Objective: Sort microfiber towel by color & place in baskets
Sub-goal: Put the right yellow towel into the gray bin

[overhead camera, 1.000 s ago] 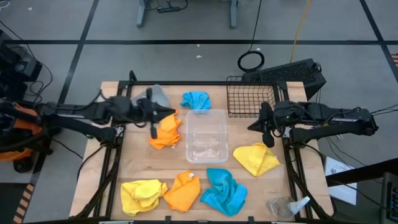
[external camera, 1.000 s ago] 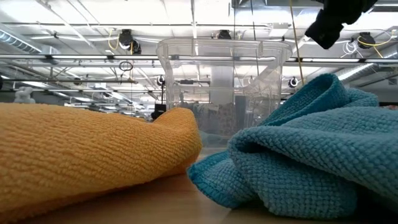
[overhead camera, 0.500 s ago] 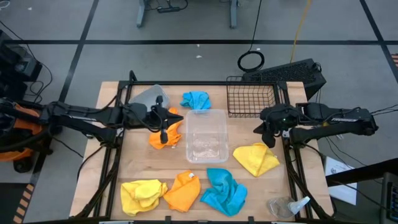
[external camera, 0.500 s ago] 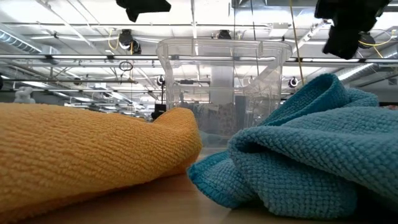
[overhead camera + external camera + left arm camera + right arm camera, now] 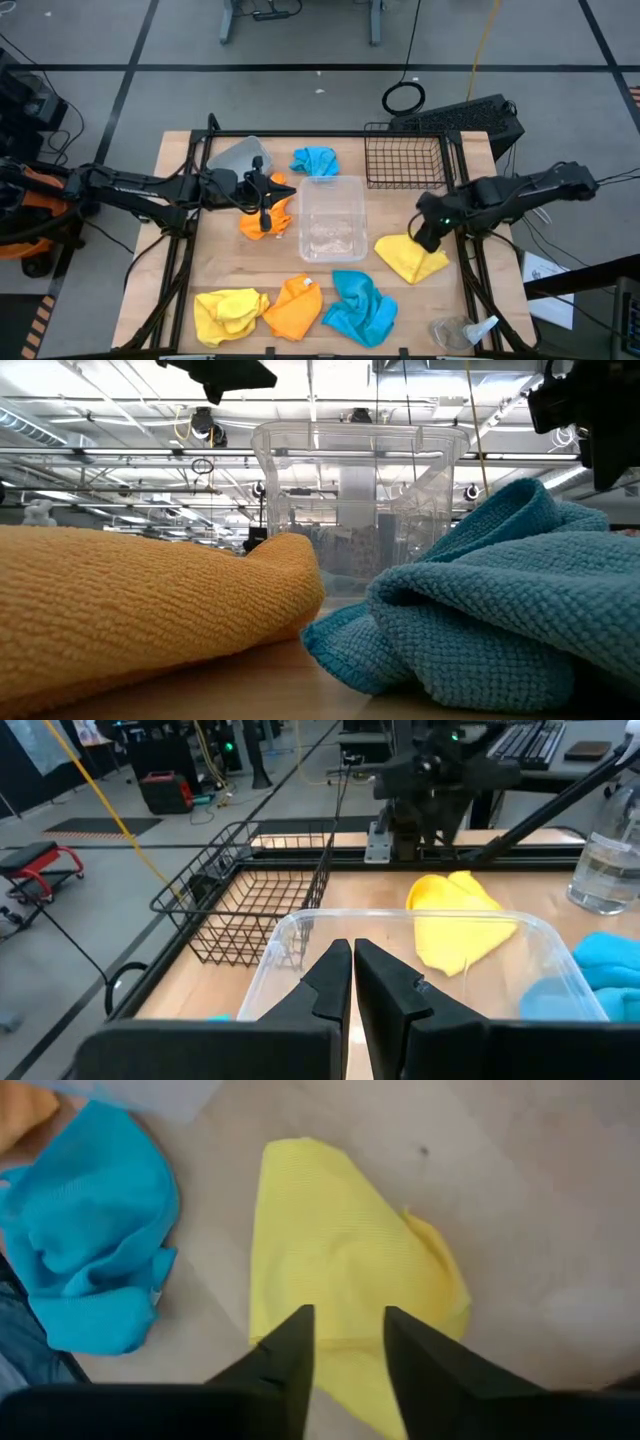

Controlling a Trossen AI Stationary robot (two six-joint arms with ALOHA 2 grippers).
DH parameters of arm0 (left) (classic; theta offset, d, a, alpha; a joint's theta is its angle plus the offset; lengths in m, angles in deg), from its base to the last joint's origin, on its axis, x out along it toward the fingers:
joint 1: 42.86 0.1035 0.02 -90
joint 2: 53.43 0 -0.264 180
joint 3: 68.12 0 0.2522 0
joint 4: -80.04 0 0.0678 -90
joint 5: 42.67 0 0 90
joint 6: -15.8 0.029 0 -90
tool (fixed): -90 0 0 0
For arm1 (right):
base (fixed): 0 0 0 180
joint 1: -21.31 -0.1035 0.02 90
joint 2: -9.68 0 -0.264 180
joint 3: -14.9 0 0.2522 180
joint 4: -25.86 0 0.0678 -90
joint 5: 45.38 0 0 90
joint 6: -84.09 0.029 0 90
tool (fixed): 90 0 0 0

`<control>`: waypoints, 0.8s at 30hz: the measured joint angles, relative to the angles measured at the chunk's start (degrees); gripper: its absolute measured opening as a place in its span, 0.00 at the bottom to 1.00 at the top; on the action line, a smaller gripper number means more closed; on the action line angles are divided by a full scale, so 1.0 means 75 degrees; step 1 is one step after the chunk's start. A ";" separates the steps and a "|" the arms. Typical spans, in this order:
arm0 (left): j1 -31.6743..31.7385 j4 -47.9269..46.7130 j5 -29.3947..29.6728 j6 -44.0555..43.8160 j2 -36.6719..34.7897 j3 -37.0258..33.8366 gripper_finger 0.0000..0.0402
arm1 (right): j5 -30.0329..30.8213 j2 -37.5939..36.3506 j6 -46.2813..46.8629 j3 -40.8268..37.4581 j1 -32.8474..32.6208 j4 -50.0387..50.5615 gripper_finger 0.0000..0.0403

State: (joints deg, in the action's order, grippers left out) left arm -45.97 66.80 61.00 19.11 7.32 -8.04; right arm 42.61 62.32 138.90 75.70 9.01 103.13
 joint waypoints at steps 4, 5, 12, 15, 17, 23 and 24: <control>0.0000 0.0035 -0.0002 -0.0003 0.0006 -0.0186 0.06 | 0.0058 0.0783 0.0404 0.0000 -0.0564 -0.0125 0.47; 0.0000 0.0041 0.0001 -0.0003 0.0005 -0.0206 0.06 | 0.0053 0.0998 0.0450 0.0000 -0.0658 -0.0116 0.52; 0.0000 0.0123 0.0009 -0.0206 0.0001 -0.0210 0.06 | 0.0108 0.2394 0.0667 0.0000 -0.1114 -0.0104 0.83; 0.0000 0.0099 0.0011 -0.0268 0.0000 -0.0210 0.06 | 0.0109 0.2890 0.0661 0.0000 -0.1177 -0.0186 0.91; 0.0000 0.0102 0.0012 -0.0331 0.0000 -0.0210 0.06 | 0.0107 0.3189 0.0625 0.0000 -0.1187 -0.0246 0.94; 0.0000 0.0102 0.0015 -0.0393 0.0000 -0.0210 0.06 | 0.0074 0.3898 0.0489 0.0000 -0.1291 -0.0673 0.95; 0.0000 0.0099 0.0012 -0.0404 0.0000 -0.0210 0.06 | 0.0074 0.4009 0.0489 0.0002 -0.1306 -0.0680 0.95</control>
State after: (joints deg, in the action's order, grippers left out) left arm -45.97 67.54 61.10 16.07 7.32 -9.61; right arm 43.17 92.39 142.57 75.72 -0.79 98.03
